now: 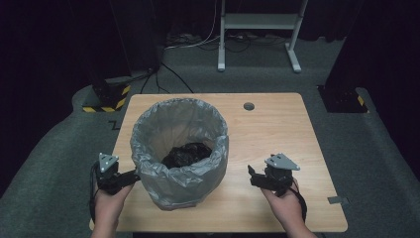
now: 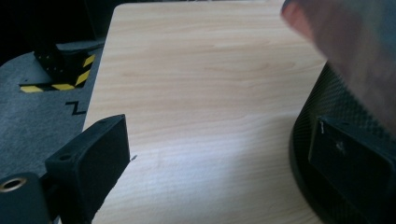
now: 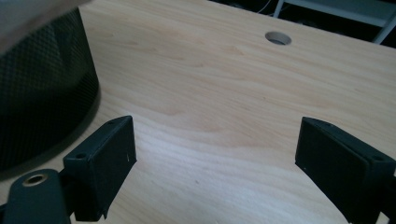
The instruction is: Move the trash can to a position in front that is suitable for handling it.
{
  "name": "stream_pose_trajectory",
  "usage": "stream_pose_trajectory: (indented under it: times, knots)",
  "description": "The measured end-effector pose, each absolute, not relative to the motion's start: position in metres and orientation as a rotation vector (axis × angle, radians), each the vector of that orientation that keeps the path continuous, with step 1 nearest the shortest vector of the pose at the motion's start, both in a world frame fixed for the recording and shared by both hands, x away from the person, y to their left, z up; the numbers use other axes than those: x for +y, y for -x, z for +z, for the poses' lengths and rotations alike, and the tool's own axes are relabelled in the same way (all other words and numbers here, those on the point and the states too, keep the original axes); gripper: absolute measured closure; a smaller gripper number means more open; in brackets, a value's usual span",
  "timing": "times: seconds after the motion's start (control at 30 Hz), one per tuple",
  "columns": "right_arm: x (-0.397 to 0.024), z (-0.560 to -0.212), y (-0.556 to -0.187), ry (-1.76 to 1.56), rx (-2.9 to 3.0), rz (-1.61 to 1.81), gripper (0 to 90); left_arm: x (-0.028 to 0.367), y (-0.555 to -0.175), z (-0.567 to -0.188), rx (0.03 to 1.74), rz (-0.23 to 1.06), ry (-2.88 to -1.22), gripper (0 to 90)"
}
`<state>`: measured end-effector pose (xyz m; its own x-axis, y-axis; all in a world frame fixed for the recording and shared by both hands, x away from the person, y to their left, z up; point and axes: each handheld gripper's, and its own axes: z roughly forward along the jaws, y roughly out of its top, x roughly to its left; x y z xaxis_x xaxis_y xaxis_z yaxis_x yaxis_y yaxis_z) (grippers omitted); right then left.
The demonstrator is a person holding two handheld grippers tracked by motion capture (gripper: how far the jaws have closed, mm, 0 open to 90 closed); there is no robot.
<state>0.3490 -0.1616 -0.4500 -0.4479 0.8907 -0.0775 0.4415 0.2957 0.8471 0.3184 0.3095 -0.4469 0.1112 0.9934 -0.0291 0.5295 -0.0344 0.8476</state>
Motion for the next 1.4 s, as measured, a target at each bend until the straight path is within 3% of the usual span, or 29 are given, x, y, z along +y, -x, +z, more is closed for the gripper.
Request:
stream_pose_trajectory:
  times: [0.23,0.63,1.17,1.4]
  knots:
    - [-0.131,-0.442,-0.358,-1.142,2.012,1.080,12.0,0.301,-0.329,-0.446,1.494,0.859,-1.681,6.3]
    - [-0.084,-0.442,-0.366,-1.074,2.007,1.096,12.2,0.289,-0.334,-0.442,1.434,0.833,-1.692,7.7]
    - [-0.085,-0.443,-0.368,-1.068,1.978,1.082,13.2,0.273,-0.337,-0.438,1.388,0.824,-1.719,14.7]
    - [-0.105,-0.443,-0.366,-1.098,1.953,1.071,13.3,0.253,-0.340,-0.438,1.363,0.793,-1.731,15.2]
